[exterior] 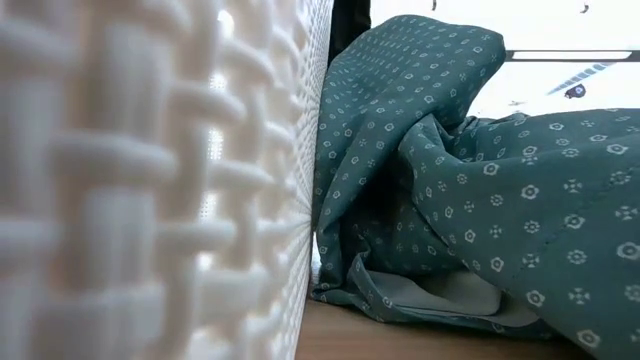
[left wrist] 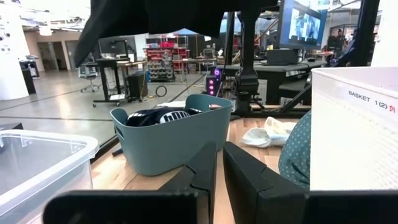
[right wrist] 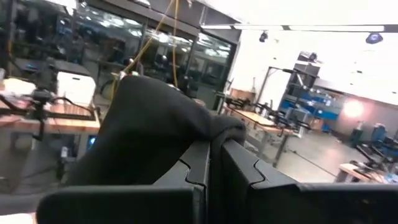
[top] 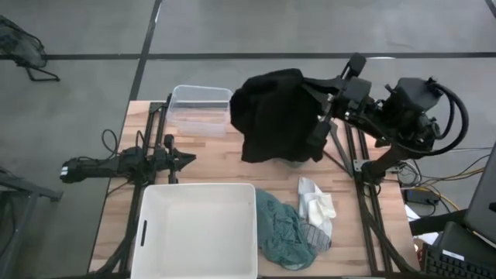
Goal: Pick & Place Cloths
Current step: Put the black polo into the white bin, then put the green shirt into the white bin
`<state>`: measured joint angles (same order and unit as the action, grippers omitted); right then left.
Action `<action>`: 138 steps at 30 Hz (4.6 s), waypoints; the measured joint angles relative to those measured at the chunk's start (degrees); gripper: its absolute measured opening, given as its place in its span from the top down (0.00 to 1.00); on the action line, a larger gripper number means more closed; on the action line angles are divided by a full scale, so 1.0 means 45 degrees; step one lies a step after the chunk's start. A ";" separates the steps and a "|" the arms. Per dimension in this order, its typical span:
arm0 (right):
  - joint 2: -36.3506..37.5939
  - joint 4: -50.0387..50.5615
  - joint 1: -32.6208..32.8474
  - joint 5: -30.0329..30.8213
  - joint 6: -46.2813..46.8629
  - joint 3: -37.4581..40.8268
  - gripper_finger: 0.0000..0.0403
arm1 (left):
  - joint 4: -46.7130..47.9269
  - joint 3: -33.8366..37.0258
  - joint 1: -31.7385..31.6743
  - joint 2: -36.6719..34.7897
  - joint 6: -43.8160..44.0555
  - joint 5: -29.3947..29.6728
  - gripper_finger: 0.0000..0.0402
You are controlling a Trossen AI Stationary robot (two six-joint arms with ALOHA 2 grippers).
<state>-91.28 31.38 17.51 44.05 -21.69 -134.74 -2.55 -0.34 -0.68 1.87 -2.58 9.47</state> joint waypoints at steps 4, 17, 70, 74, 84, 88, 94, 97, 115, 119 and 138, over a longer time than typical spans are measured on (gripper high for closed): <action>-0.0275 -0.0715 -0.0160 -0.1539 0.0712 0.0000 0.96 | 0.0000 0.0000 -0.0001 0.0000 0.0003 0.0000 0.91; -0.1736 -0.3009 -0.0207 -0.6905 0.3229 -0.0039 0.96 | 0.0000 0.0000 0.0001 0.0000 -0.0002 0.0000 0.91; -0.7880 0.2210 -0.1685 -1.5048 0.9713 0.0000 0.93 | 0.0000 0.0000 -0.0002 0.0034 0.0003 0.0000 0.91; -0.7978 0.2787 -0.1747 -1.4791 0.8333 0.0005 0.89 | 0.0000 0.0000 -0.0002 0.0034 -0.0002 0.0000 0.91; -0.8180 0.2318 -0.1693 -1.4926 0.7679 0.0048 0.71 | 0.0000 0.0000 -0.0002 0.0039 -0.0002 0.0000 0.91; -0.8150 0.2499 -0.1668 -1.5368 0.7735 0.0052 0.62 | 0.0000 0.0000 0.0000 0.0039 0.0002 0.0000 0.91; -0.7239 0.2248 -0.0943 -1.6145 0.7205 0.0030 0.54 | 0.0000 0.0000 -0.0001 0.0039 -0.0002 0.0000 0.91; -0.6768 0.2716 -0.0395 -1.6056 0.6905 0.0010 0.54 | 0.0000 0.0000 -0.0002 0.0039 0.0002 0.0000 0.91; -0.5511 0.7381 0.4022 -0.5994 0.6594 0.0048 0.67 | 0.0000 0.0000 -0.0001 0.0049 -0.0002 0.0000 0.91; -0.5501 0.7565 0.4796 -0.4199 0.7030 0.0217 0.68 | 0.0000 0.0000 -0.0002 0.0049 -0.0001 0.0000 0.91; -0.3762 0.6574 0.6029 0.0286 1.2780 0.7274 0.61 | 0.0000 0.0000 0.0001 0.0049 -0.0002 0.0000 0.91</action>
<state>-108.21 60.96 44.64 45.34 35.82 -102.01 -2.55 -0.34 -0.68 2.09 -2.59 9.47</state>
